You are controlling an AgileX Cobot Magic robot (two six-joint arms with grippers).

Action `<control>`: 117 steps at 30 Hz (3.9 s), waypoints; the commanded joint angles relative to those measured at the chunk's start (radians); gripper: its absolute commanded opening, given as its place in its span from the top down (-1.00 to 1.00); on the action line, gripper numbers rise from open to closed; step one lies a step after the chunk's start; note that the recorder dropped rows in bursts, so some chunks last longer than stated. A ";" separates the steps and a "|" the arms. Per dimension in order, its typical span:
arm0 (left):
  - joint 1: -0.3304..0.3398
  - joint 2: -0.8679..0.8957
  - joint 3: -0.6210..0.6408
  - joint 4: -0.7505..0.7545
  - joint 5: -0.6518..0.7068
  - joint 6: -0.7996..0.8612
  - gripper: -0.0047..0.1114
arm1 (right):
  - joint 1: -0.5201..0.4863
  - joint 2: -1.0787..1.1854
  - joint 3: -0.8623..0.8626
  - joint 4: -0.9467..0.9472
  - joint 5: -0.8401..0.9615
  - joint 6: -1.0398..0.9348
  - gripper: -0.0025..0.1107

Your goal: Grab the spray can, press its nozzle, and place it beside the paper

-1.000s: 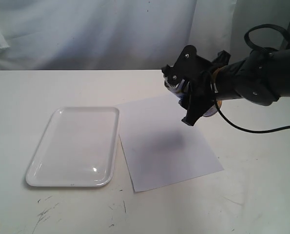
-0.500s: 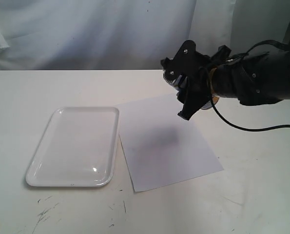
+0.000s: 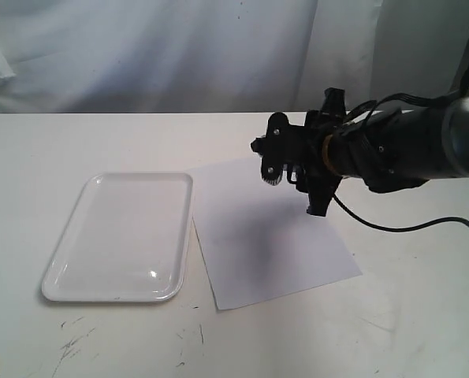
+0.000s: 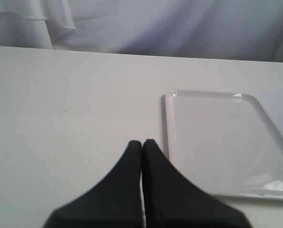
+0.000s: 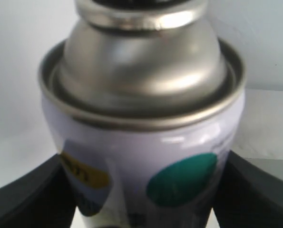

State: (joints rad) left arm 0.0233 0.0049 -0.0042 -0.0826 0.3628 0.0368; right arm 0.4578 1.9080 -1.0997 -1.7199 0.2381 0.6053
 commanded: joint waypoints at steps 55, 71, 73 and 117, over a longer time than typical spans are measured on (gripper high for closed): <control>-0.005 -0.005 0.004 0.010 -0.809 -0.142 0.92 | 0.061 0.015 -0.014 0.089 0.073 -0.118 0.96; -0.005 0.427 -0.422 -0.125 -0.217 -0.346 0.92 | 0.059 0.015 -0.014 0.089 0.107 -0.075 0.96; -0.005 0.511 -0.464 -0.184 -0.142 -0.351 0.92 | 0.059 0.015 -0.014 0.089 0.107 -0.070 0.96; -0.005 1.648 -1.043 -1.249 0.584 0.640 0.92 | 0.072 0.068 -0.014 0.084 0.177 -0.056 0.96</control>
State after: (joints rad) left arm 0.0233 1.6069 -1.0255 -1.2614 0.8703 0.6169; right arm 0.5192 1.9775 -1.1002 -1.6169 0.3679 0.5453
